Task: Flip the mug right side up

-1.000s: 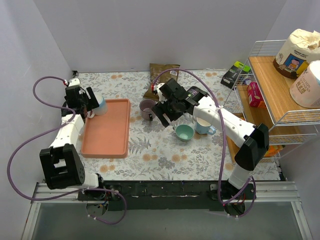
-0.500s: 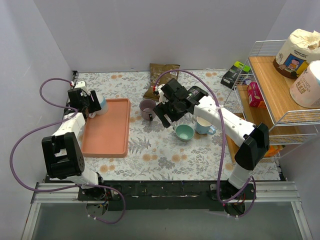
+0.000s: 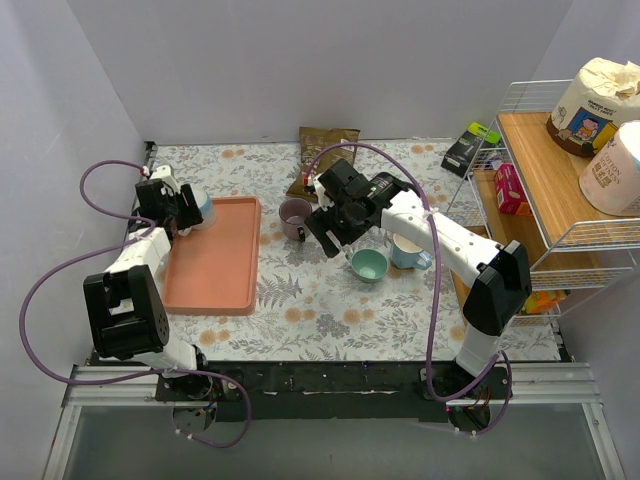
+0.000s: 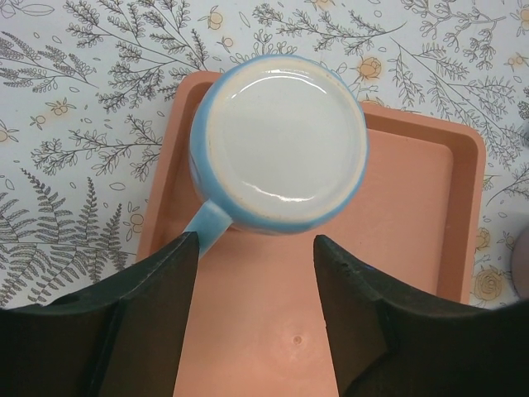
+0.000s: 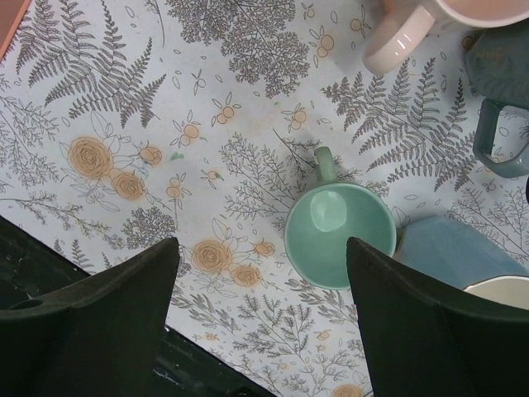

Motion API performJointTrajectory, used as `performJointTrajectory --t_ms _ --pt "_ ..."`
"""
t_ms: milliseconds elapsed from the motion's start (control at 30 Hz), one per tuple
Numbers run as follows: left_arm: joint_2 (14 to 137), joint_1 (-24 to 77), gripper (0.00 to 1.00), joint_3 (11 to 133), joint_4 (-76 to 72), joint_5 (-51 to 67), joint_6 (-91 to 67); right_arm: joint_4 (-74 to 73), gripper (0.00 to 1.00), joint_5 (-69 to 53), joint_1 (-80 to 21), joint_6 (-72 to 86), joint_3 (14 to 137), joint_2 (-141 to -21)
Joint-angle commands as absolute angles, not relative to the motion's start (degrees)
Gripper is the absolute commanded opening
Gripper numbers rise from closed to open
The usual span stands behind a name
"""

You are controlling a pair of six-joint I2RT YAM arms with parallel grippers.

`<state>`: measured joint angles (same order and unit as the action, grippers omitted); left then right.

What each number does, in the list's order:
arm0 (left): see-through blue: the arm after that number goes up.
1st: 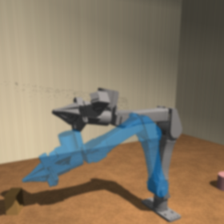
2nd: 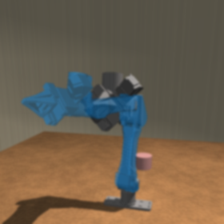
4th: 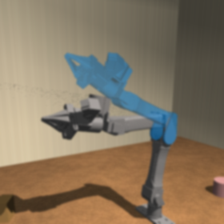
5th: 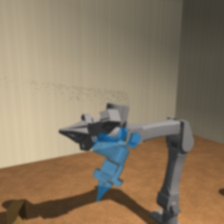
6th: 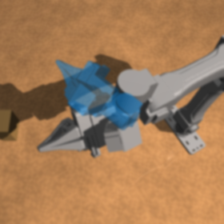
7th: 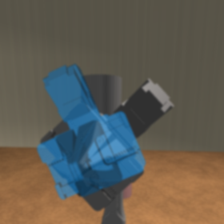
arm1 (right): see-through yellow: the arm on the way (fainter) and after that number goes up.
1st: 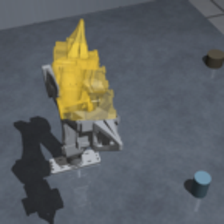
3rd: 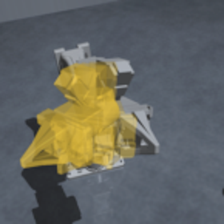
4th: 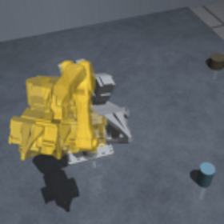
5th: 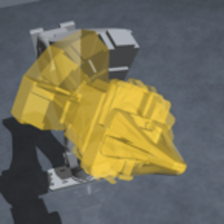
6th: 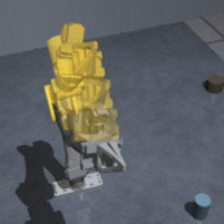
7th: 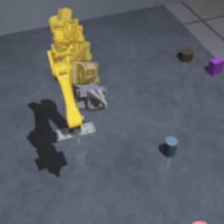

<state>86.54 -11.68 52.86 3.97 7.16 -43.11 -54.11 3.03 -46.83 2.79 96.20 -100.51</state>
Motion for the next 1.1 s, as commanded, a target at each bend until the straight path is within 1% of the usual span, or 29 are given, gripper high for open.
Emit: performJointTrajectory --t_ms 0,133,267,400,533,700,867,1067 --pt "84.4 -12.0 0.56 52.3 3.1 7.8 -43.3 -54.4 0.88 2.2 -46.6 3.1 98.0 -99.8" --pt "83.7 -12.0 0.56 52.6 3.2 6.6 -42.6 -54.0 0.88 1.8 -46.5 3.7 96.6 -99.2" --pt "84.8 -12.0 0.59 53.1 2.7 -1.3 -39.8 -53.6 0.87 0.6 -46.5 4.2 95.9 -98.5" --pt "84.8 -12.0 0.54 54.7 4.2 -0.1 -36.7 -54.7 0.87 -1.7 -46.5 3.8 97.1 -99.5" --pt "84.8 -12.0 0.54 53.2 2.4 1.9 -34.3 -55.8 0.87 -1.7 -46.5 3.5 99.3 -100.9" --pt "90.2 -12.0 0.50 57.7 4.6 5.9 -34.2 -56.1 0.85 -4.4 -46.5 4.3 99.1 -101.1" --pt "94.0 -12.0 0.42 61.9 7.3 7.6 -33.8 -56.2 0.84 -4.2 -46.5 4.8 97.9 -100.5" --pt "94.2 -12.0 0.36 61.2 7.6 9.5 -35.3 -56.2 0.84 -3.7 -46.5 5.2 98.0 -100.8"
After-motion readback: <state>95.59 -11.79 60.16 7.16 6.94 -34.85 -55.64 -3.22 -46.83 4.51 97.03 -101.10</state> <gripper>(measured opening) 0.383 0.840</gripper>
